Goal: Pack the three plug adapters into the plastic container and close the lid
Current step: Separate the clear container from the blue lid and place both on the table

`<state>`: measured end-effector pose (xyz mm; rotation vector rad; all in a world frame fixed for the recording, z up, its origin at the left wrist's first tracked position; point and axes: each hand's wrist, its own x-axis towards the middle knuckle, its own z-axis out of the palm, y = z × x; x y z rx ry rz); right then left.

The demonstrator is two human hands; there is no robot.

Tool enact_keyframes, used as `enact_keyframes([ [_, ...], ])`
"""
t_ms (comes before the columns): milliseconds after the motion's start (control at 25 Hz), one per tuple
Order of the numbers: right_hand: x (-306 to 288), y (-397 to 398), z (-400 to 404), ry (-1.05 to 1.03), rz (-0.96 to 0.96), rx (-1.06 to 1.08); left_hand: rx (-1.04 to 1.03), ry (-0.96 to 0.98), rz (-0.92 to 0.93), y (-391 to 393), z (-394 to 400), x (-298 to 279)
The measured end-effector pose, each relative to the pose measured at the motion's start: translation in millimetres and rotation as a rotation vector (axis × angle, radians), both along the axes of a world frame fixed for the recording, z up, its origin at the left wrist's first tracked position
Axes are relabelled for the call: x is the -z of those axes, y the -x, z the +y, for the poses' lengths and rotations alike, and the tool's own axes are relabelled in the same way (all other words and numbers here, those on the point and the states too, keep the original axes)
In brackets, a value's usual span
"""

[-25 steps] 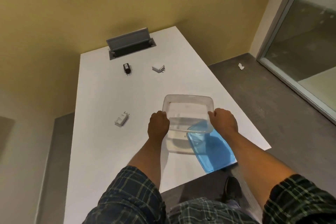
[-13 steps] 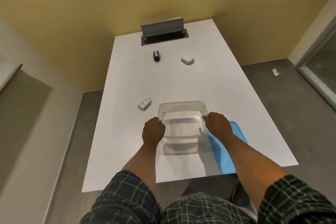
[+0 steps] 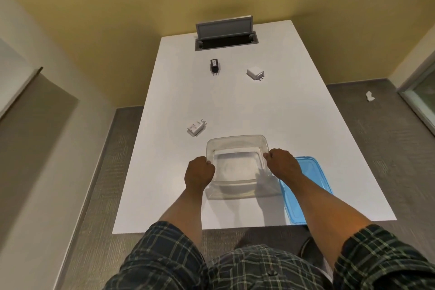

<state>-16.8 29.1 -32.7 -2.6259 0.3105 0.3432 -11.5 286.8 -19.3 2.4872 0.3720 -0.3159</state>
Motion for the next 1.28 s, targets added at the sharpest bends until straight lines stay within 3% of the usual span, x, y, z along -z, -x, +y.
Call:
enact_keyframes([
  [760, 14, 3, 0, 0.116, 0.094, -0.044, 0.086, -0.009, 0.166, -5, 5, 17],
  [1080, 5, 3, 5, 0.272, 0.111, -0.004, 0.150, -0.140, 0.097, -1, 7, 20],
  [1280, -12, -10, 14, 0.367, -0.073, 0.046, 0.149, -0.235, -0.063, -4, 16, 24],
])
